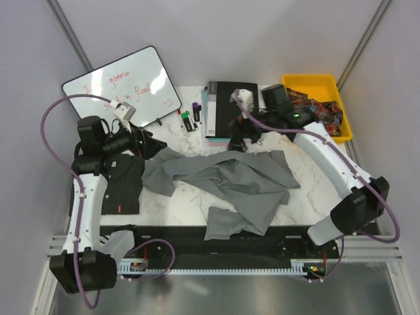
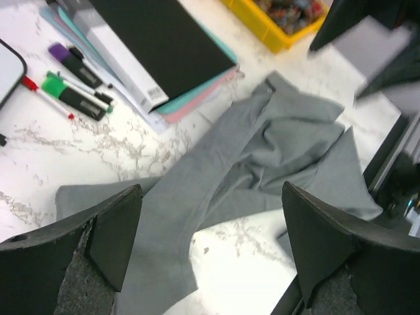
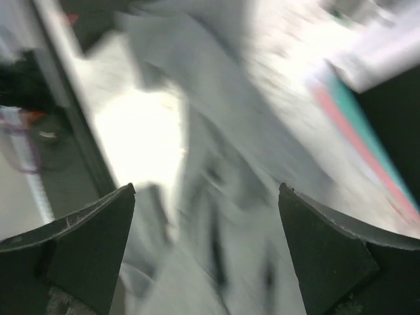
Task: Fold and stack the long sleeve shirts
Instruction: Move the shirt to the center of the board
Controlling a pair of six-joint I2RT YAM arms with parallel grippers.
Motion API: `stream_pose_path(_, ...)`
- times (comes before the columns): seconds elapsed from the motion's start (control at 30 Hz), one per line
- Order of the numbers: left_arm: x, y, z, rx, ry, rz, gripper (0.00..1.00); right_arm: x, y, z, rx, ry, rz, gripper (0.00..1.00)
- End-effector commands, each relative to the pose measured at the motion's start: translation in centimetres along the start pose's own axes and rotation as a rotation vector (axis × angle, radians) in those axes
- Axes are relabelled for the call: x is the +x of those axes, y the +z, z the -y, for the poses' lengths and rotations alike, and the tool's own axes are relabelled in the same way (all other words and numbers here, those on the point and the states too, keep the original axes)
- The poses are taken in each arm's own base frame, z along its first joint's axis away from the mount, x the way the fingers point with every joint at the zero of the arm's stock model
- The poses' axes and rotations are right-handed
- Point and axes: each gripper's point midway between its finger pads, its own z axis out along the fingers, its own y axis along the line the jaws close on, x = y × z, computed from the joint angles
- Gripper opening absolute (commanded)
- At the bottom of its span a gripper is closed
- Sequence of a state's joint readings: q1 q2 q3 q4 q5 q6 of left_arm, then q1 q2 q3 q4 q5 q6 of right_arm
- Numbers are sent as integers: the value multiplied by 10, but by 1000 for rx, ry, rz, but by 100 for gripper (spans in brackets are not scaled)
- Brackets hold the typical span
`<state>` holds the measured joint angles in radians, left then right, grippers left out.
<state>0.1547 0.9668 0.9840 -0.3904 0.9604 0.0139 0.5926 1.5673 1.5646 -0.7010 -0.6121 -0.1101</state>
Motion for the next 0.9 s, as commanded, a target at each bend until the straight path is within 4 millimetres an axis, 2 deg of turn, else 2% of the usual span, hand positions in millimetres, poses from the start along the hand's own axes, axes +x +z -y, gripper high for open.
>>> stream_pose_path(0.0,39,19,-6,54,239,-199,93,87,-97,80,263,-98,-229,98)
stream_pose_path(0.03,48,26,-3,62,280,-238,93,106,-119,106,360,-64,-280,97)
stream_pose_path(0.07,62,37,9,103,329,-289,93,124,-130,115,385,-34,-325,95)
stream_pose_path(0.1,77,42,-2,69,387,-351,93,146,-138,125,403,-4,-372,94)
stream_pose_path(0.13,86,45,-3,75,408,-380,93,165,-158,141,458,60,-403,92)
stream_pose_path(0.17,96,50,2,100,428,-409,92,177,-167,148,478,94,-421,89)
stream_pose_path(0.2,100,51,-2,86,446,-429,91,191,-170,152,483,105,-452,87)
stream_pose_path(0.23,107,55,-6,90,434,-453,91,207,-187,166,527,171,-459,84)
stream_pose_path(0.27,107,58,-7,93,427,-461,89,213,-191,175,558,175,-472,77)
stream_pose_path(0.33,113,62,-10,99,409,-484,87,228,-187,184,565,194,-498,71)
stream_pose_path(0.37,111,65,-10,104,411,-481,87,226,-185,193,586,179,-478,65)
stream_pose_path(0.5,108,69,-10,102,393,-480,86,229,-162,210,632,161,-477,57)
stream_pose_path(0.67,104,69,-10,86,380,-469,86,213,-128,236,680,154,-425,54)
stream_pose_path(0.87,103,71,-10,82,367,-465,86,229,-90,253,685,145,-461,55)
